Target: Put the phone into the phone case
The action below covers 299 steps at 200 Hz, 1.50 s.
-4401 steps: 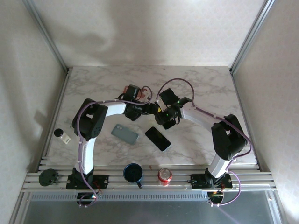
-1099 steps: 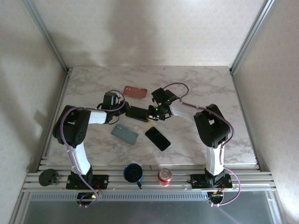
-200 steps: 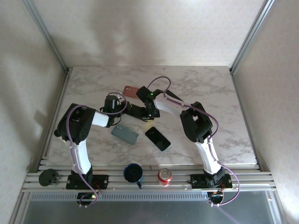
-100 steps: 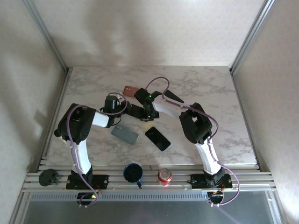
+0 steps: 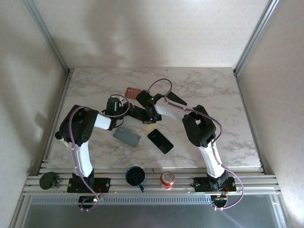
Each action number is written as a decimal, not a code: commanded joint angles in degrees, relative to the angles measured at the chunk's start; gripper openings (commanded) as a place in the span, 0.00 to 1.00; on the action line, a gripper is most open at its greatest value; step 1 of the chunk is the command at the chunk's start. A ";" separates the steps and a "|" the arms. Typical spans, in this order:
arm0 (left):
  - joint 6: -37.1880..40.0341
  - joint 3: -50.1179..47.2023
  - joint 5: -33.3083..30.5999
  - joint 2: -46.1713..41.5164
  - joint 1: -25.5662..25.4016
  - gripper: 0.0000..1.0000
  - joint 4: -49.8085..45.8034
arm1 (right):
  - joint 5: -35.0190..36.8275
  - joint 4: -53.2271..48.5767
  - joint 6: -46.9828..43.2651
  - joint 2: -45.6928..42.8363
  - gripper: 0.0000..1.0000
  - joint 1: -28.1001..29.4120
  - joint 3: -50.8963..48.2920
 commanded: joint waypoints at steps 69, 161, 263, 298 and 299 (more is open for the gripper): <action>-1.91 -1.63 8.57 6.19 -6.07 0.00 -12.16 | -12.08 4.14 0.23 20.83 0.00 3.54 -10.01; -2.53 -1.63 8.22 6.11 -6.60 0.00 -11.97 | -14.36 4.88 -0.12 24.10 0.00 3.73 -10.22; -2.53 -1.76 8.04 6.04 -6.87 0.00 -11.98 | -16.18 5.00 -0.30 25.89 0.00 3.79 -9.99; -2.77 -1.81 8.04 6.07 -7.03 0.00 -11.81 | -16.39 5.00 -0.39 26.13 0.00 3.78 -9.95; -2.78 -1.81 8.04 6.04 -7.04 0.00 -11.85 | -16.41 5.00 -0.39 26.14 0.00 3.80 -9.95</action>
